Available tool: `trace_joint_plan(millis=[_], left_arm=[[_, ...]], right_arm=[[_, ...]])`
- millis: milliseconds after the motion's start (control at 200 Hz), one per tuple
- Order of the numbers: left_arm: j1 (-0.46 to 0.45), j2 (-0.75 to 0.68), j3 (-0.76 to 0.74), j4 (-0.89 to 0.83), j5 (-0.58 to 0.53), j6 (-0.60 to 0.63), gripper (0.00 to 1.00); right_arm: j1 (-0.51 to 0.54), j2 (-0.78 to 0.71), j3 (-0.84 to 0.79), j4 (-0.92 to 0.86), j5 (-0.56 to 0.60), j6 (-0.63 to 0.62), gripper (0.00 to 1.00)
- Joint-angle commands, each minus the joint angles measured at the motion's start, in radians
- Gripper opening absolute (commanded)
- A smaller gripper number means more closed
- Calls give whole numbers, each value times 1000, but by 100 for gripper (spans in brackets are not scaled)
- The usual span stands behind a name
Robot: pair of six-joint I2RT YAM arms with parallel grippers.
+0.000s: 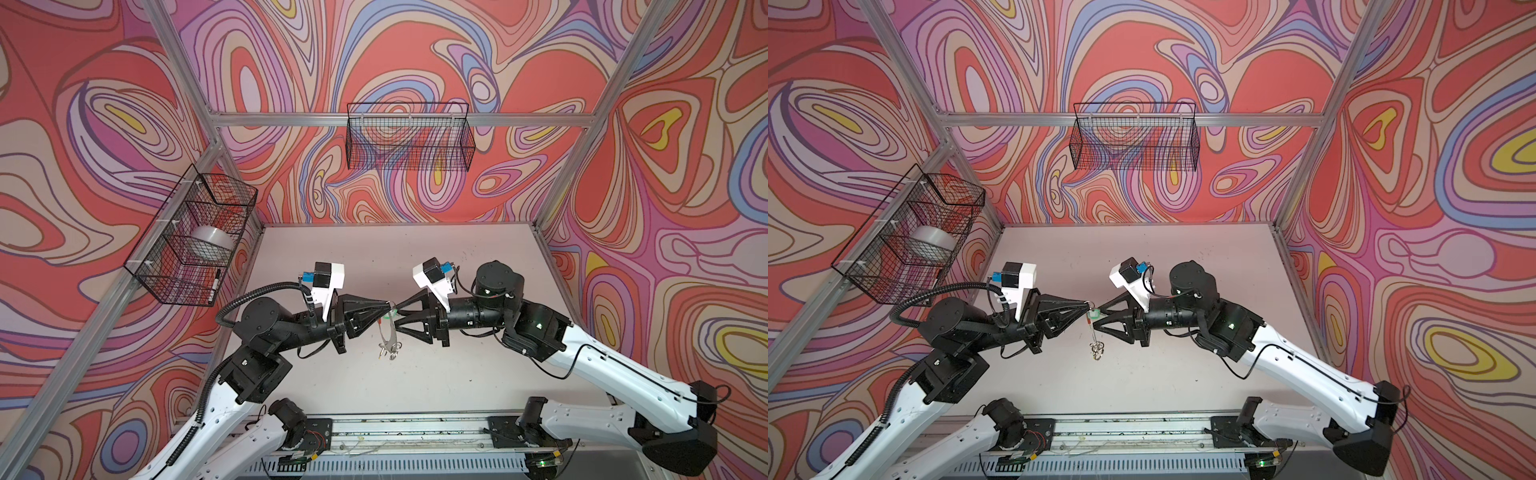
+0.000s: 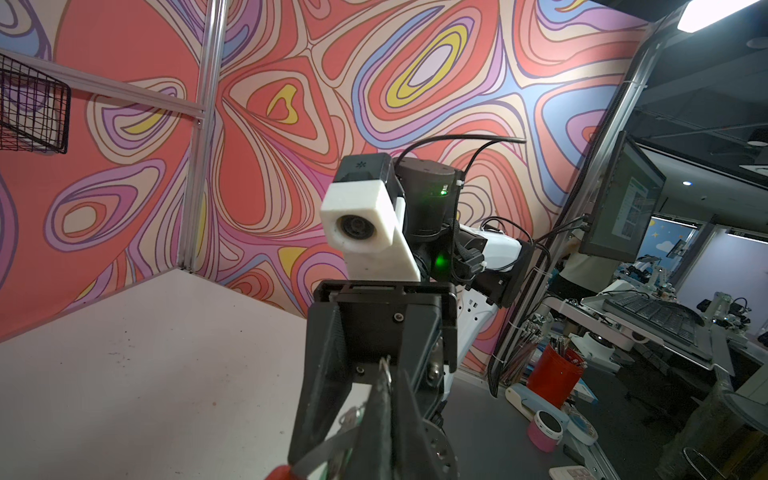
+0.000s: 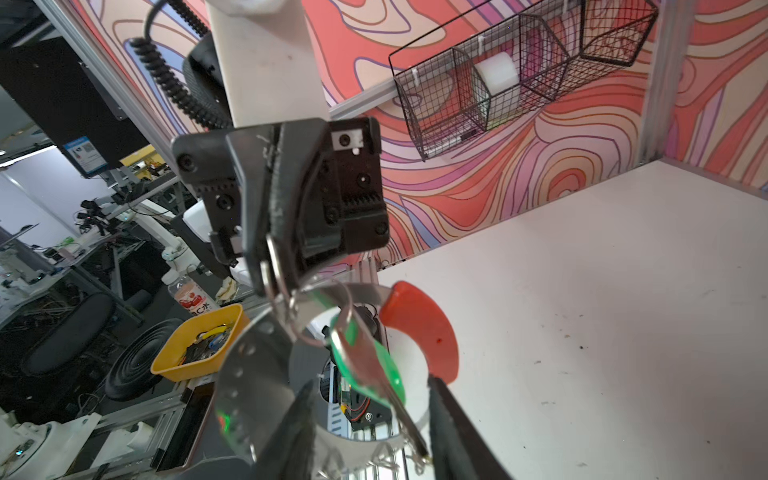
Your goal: Remove the keys from the keyring
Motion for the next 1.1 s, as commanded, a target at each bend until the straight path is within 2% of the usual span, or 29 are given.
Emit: trace_joint_plan(millis=[0,120,240,441,611,811,1017,1097], left_arm=[[1,-11,27,19,38,15,0],[1,-10,22,45,54,1,0],[1,-11,20,60,60,-9,0],[1,-21,10,59,45,-7,0],[2,-23,-1,62,28,-2,0],[1,-27,-6,65,15,-4,0],[1,-11,-2,82,29,-19,0],[1,-6,-3,85,30,-26,0]], right_arm=[[6,-63,49,-32,90,-24,54],[6,-56,61,40,89,-6,55],[7,-15,66,139,15,34,51],[7,22,53,193,-77,73,45],[8,24,34,209,-97,93,33],[7,21,24,209,-93,93,24],[7,24,24,209,-102,88,0],[7,21,27,206,-98,88,0]])
